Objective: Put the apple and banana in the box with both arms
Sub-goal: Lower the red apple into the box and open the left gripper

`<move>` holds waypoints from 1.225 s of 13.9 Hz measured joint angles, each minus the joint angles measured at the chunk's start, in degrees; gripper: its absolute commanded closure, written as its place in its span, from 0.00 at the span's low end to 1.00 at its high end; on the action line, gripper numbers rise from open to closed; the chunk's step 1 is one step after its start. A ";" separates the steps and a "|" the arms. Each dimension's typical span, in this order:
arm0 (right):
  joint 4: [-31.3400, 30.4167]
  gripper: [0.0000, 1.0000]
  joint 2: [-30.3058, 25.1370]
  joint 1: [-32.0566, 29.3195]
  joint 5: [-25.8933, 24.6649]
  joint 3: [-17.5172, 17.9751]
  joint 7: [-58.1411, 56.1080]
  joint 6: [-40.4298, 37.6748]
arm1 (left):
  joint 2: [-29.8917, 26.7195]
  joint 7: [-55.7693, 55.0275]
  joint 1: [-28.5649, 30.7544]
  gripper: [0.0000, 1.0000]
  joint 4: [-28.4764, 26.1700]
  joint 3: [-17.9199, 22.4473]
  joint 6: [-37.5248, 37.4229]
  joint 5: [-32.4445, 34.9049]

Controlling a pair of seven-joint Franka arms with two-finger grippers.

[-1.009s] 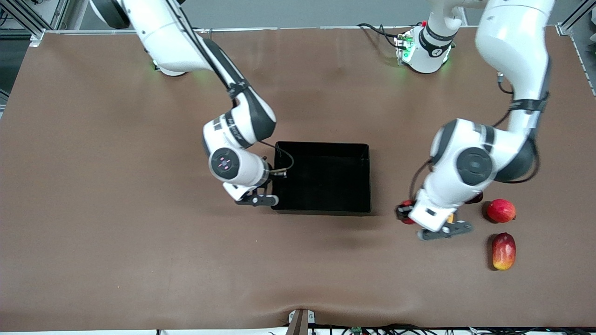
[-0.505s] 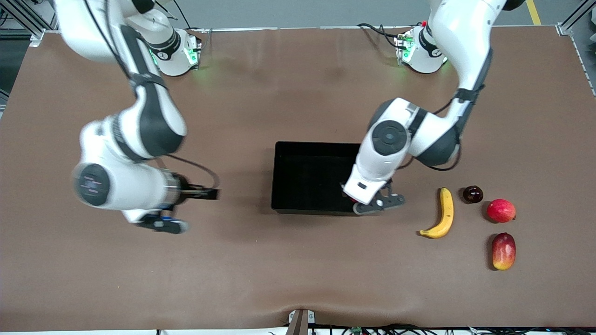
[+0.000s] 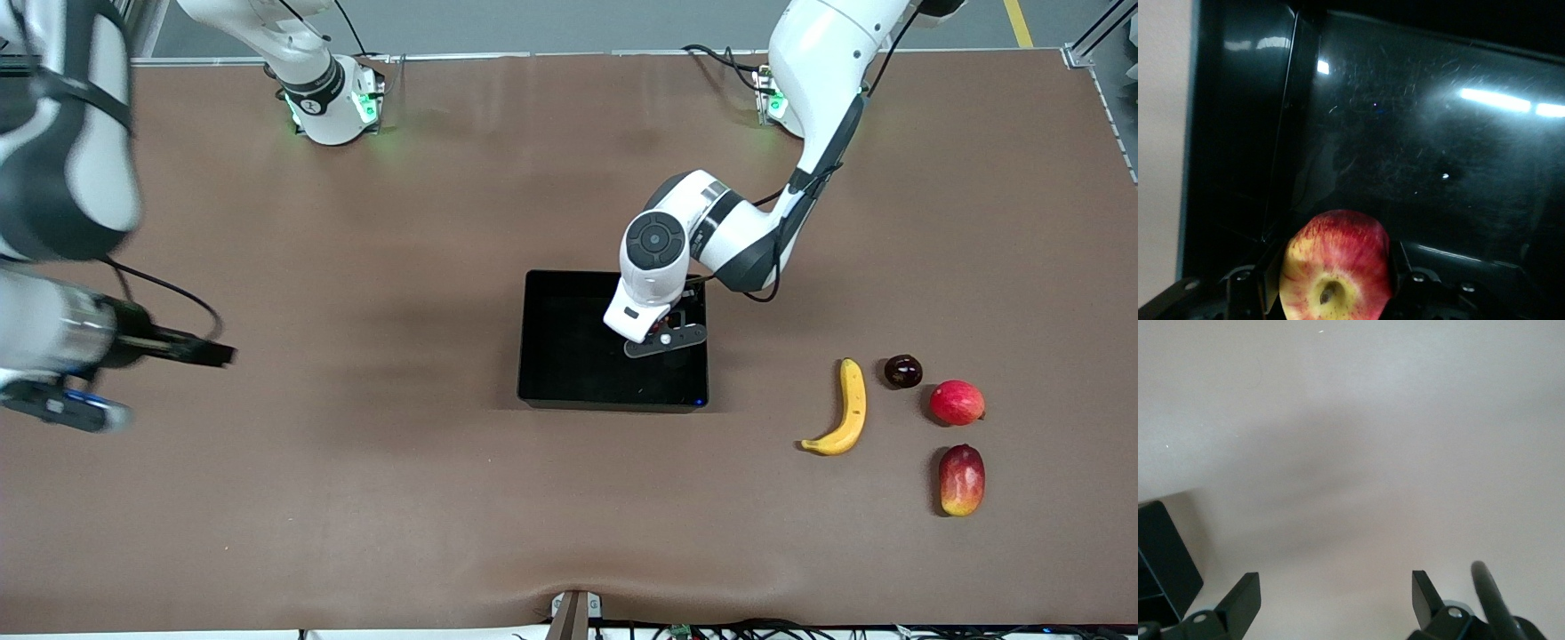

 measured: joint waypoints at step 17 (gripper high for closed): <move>-21.27 0.00 -25.02 -2.95 -6.67 0.71 -15.84 7.22 | -4.00 4.06 3.67 0.00 11.94 1.57 -11.18 0.20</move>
